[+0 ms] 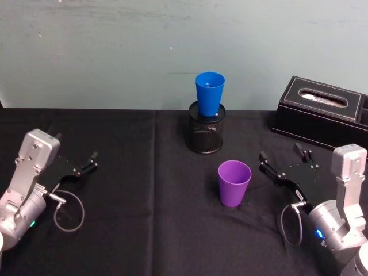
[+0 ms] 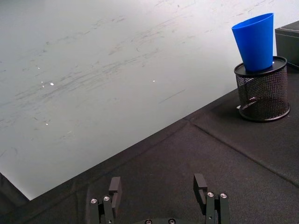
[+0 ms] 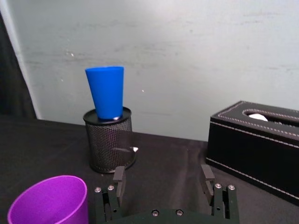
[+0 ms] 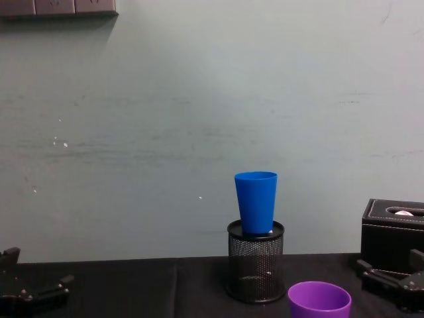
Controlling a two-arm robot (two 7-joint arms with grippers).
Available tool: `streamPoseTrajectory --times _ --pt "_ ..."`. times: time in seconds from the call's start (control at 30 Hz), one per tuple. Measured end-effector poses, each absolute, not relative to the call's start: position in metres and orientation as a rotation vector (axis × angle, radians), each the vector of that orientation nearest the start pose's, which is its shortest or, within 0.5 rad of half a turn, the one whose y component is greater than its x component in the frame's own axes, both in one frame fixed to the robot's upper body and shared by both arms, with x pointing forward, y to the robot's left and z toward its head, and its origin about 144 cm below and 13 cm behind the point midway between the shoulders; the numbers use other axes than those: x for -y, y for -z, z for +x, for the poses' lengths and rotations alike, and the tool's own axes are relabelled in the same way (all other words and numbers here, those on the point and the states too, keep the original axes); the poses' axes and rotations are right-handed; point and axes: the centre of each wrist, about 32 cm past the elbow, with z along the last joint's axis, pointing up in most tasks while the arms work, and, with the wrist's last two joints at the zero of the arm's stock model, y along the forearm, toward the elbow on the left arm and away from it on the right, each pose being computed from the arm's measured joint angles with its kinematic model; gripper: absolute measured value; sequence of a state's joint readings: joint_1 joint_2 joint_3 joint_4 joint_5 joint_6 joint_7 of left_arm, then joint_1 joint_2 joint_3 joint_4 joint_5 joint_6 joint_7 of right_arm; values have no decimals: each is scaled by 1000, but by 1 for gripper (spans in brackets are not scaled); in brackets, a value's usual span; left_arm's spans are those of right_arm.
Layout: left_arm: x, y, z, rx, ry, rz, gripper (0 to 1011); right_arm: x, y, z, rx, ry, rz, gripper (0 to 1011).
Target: Pick up one cup with a gripper and tap it against the other cup.
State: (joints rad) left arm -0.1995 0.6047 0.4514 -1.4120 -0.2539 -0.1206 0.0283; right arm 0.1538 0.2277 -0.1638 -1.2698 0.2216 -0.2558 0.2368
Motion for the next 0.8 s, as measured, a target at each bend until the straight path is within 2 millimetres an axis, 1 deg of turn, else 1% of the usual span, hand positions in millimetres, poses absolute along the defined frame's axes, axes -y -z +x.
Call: streamPoseTrajectory --times 0.4,0.8 --pt "-310 -1140 489 285 -1248 304 1011 266 -1101 497 10 1279 -9 1000" --pt "-310 -1140 489 285 -1248 305 1012 267 -1100 501 -24 1264 -26 1002"
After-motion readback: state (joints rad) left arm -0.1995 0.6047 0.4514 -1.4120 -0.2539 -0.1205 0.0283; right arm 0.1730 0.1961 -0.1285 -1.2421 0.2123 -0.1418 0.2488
